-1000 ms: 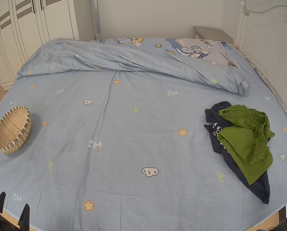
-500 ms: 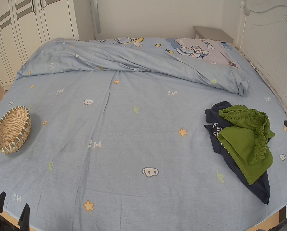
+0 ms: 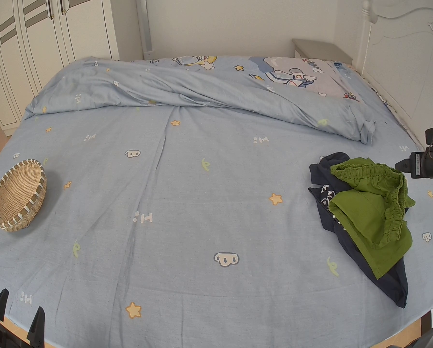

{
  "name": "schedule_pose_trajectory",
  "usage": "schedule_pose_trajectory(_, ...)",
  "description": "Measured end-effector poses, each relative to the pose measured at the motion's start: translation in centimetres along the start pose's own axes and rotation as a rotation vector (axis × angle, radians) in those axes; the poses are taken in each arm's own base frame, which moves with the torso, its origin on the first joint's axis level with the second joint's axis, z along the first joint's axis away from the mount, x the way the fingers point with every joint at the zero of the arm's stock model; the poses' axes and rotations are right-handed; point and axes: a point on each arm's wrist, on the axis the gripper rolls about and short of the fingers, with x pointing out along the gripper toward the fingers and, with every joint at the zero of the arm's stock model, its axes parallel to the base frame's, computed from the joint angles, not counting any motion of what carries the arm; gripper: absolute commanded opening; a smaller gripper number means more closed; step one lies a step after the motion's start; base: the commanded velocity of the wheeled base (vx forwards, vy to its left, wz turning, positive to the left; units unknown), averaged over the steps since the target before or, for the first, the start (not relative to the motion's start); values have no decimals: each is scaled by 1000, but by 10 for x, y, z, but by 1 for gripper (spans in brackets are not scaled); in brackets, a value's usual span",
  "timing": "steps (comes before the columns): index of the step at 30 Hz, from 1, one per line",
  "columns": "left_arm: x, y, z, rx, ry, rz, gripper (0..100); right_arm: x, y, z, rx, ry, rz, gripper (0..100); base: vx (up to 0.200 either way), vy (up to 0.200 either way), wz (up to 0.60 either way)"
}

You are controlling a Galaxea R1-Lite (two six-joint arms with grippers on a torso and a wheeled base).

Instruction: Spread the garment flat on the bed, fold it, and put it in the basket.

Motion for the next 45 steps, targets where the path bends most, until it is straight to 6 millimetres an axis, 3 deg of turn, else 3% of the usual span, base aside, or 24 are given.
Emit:
schedule_pose_trajectory(8, 0, 0, 0, 0, 0, 0, 100, 32, 12, -7, -34, 113, 39, 100, 0, 0, 0)
schedule_pose_trajectory(29, 0, 0, 0, 0, 0, 1, 100, 69, 10, -11, -12, 110, -50, 100, 0, 0, 0)
schedule_pose_trajectory(40, 0, 0, 0, 0, 0, 1, 100, 76, 7, -12, -5, 110, -61, 100, 0, 0, 0)
schedule_pose_trajectory(41, 0, 0, 0, 0, 0, 1, 100, 77, 7, -12, -4, 111, -64, 0, 0, 0, 0)
schedule_pose_trajectory(45, 0, 0, 0, 0, 0, 1, 100, 80, 4, -14, -1, 119, -72, 0, 0, 0, 0)
